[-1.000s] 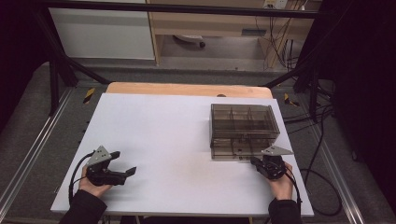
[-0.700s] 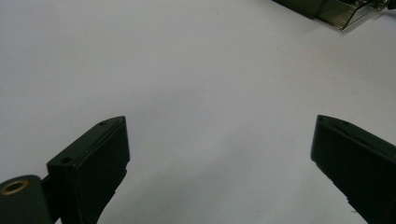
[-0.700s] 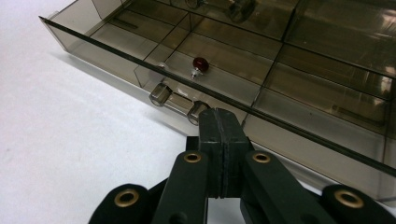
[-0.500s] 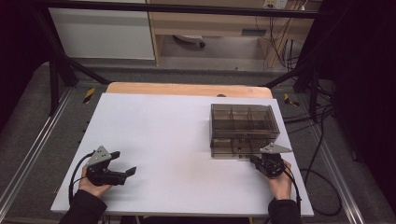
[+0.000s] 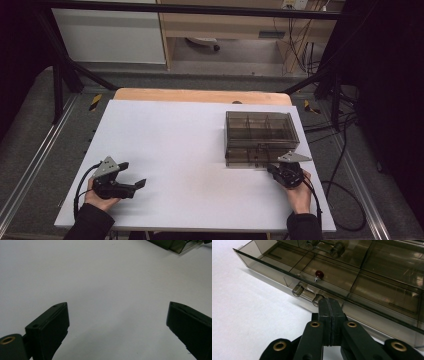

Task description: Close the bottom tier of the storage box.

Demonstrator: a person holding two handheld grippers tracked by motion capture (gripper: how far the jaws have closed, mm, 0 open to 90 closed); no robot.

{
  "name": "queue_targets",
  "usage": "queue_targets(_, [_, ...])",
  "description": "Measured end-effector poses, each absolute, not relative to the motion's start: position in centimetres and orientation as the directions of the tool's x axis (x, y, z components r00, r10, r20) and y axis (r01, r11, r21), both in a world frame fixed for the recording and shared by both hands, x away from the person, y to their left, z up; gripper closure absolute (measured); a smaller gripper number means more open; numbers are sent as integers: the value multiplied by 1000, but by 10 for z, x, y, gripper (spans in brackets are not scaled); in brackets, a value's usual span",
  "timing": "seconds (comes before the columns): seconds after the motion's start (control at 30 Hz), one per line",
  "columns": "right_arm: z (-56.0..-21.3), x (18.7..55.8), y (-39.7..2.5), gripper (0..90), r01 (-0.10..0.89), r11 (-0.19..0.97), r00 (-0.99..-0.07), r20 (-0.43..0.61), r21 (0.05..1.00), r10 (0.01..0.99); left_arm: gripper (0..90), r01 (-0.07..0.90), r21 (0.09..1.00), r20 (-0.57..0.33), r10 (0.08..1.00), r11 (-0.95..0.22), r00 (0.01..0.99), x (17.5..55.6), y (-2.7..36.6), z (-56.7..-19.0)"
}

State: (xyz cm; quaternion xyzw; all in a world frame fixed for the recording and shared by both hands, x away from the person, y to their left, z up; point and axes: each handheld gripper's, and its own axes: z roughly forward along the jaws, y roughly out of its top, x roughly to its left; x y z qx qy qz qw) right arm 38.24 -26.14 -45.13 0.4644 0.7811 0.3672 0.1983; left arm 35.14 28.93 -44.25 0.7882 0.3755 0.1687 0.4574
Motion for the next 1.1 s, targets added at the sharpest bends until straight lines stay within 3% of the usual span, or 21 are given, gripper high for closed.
queue_targets(1.1, [-451, 399, -263, 899, 591, 274, -463, 41, 758, 885, 47, 437, 848, -77, 747, -300, 661, 352, 289, -443])
